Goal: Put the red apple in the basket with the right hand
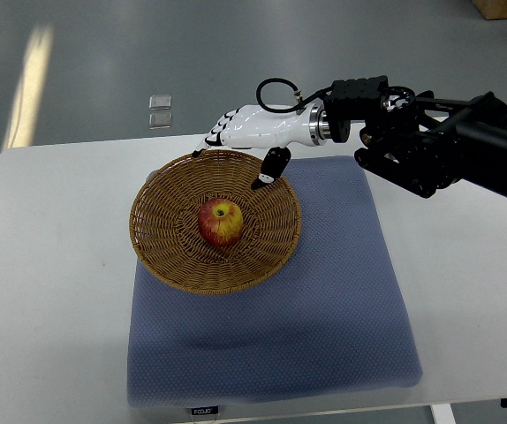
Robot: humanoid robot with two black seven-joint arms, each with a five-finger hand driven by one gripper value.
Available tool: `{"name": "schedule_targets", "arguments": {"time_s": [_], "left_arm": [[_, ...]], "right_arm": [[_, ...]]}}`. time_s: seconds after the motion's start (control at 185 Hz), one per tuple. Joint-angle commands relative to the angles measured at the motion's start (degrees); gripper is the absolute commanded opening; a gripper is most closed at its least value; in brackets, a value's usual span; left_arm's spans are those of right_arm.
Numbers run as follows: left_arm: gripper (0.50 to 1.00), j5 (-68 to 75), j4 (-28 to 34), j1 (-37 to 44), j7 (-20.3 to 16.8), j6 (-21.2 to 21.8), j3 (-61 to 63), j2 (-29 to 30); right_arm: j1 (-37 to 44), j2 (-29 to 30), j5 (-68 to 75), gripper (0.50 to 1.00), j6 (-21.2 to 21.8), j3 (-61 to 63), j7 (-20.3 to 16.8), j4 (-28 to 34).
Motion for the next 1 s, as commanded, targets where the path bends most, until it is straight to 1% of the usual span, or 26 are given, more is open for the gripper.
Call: {"name": "schedule_targets", "arguments": {"time_s": [0.0, 0.167, 0.302, 0.345, 0.351, 0.405, 0.539, 0.588, 0.593, 0.599, 0.658, 0.707, 0.712, 0.723, 0.787, 0.922, 0.976, 0.982, 0.992], "left_arm": [[1.000, 0.0, 0.0, 0.0, 0.0, 0.0, 0.0, 0.0], [1.000, 0.0, -0.1, 0.0, 0.0, 0.0, 0.0, 0.0], [1.000, 0.0, -0.1, 0.0, 0.0, 0.1, 0.0, 0.0], [1.000, 0.0, -0.1, 0.0, 0.0, 0.1, 0.0, 0.0], [1.000, 0.0, 0.0, 0.0, 0.0, 0.0, 0.0, 0.0], [1.000, 0.0, 0.0, 0.0, 0.0, 0.0, 0.0, 0.0], [1.000, 0.0, 0.0, 0.0, 0.0, 0.0, 0.0, 0.0], [1.000, 0.0, 0.0, 0.0, 0.0, 0.0, 0.0, 0.0], [1.000, -0.1, 0.0, 0.0, 0.0, 0.0, 0.0, 0.0], [1.000, -0.1, 0.0, 0.0, 0.0, 0.0, 0.0, 0.0], [1.000, 0.0, 0.0, 0.0, 0.0, 0.1, 0.0, 0.0], [1.000, 0.0, 0.0, 0.0, 0.0, 0.1, 0.0, 0.0], [1.000, 0.0, 0.0, 0.0, 0.0, 0.0, 0.0, 0.0], [1.000, 0.0, -0.1, 0.0, 0.0, 0.0, 0.0, 0.0], [1.000, 0.0, 0.0, 0.0, 0.0, 0.1, 0.0, 0.0], [1.000, 0.0, 0.0, 0.0, 0.0, 0.0, 0.0, 0.0], [1.000, 0.0, 0.0, 0.0, 0.0, 0.0, 0.0, 0.0], [1.000, 0.0, 0.0, 0.0, 0.0, 0.0, 0.0, 0.0], [1.000, 0.0, 0.0, 0.0, 0.0, 0.0, 0.0, 0.0]], "right_arm": [[0.8, -1.3, 2.8, 0.913, -1.2, 0.1, 0.0, -0.2], [0.4, -1.7, 14.8, 0.913, -1.6, 5.9, 0.0, -1.6], [-1.7, -1.7, 27.9, 0.913, -0.9, 12.9, 0.0, -4.5], [-1.7, -1.7, 27.9, 0.913, -0.9, 13.0, 0.0, -4.5], [-2.5, -1.9, 32.9, 0.913, -0.9, 15.0, 0.0, -5.0], [-3.0, -2.5, 37.7, 0.915, -1.0, 16.9, 0.0, -5.2], [-5.9, -2.4, 48.7, 0.915, -1.7, 18.8, 0.0, -6.0], [-5.9, -2.4, 48.7, 0.915, -1.7, 18.8, 0.0, -6.0], [-7.2, -2.1, 52.1, 0.915, -1.7, 18.8, 0.0, -7.0], [-7.2, -2.1, 52.2, 0.915, -1.7, 18.8, 0.0, -7.0], [-8.3, -1.8, 55.8, 0.913, -1.7, 19.1, -1.8, -8.2], [-8.3, -1.8, 55.8, 0.913, -1.7, 19.1, -1.8, -8.2], [-9.4, -1.8, 58.8, 0.913, -1.7, 20.1, -2.6, -8.8], [-9.6, -1.8, 59.6, 0.915, -1.7, 20.3, -2.7, -8.9], [-10.6, -1.8, 62.8, 0.915, -1.6, 21.2, -3.2, -9.1], [-12.1, -1.7, 71.7, 0.915, -1.5, 22.2, -5.8, -9.2], [-12.1, -1.7, 71.7, 0.915, -1.5, 22.2, -5.8, -9.2], [-12.7, -1.6, 75.5, 0.915, -1.2, 22.2, -7.2, -9.2], [-12.8, -1.6, 76.5, 0.915, -1.1, 22.2, -7.6, -9.2]]}}
